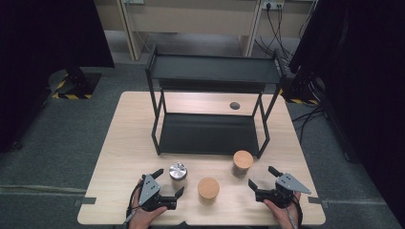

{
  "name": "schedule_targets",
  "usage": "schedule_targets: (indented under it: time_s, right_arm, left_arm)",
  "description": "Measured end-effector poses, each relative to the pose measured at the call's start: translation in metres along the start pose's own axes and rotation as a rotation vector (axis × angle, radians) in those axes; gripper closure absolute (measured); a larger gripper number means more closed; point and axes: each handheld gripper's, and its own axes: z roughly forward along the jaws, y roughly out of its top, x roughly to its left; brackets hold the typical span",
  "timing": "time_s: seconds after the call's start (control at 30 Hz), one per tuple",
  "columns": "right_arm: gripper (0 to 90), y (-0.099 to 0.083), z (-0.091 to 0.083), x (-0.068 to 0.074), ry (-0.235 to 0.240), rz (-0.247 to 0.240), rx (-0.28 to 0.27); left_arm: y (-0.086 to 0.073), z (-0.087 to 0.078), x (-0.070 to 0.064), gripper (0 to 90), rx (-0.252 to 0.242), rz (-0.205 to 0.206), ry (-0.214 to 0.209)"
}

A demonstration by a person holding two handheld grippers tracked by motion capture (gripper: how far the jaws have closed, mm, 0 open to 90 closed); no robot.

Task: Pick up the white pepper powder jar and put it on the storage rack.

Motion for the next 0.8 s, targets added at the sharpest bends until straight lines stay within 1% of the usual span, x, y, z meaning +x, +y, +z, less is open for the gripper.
schedule_targets:
  time_s: [0.17, 0.6, 0.8]
  right_arm:
    - [0.9, 0.0004, 0.0002, -0.0004, -0.001, 0.005, 0.002]
    - [0.9, 0.0006, 0.0004, -0.0004, -0.003, 0.009, 0.003]
    - [0.9, 0.0007, 0.0004, -0.0007, -0.003, 0.013, 0.004]
  left_arm:
    - [-0.0003, 0.0, 0.0003, 0.6, -0.002, -0.009, 0.003]
    - [-0.0001, 0.0018, -0.001, 0.9, -0.004, 0.003, 0.002]
    - [0.0003, 0.0042, -0.0018, 1.1, -0.005, -0.001, 0.005]
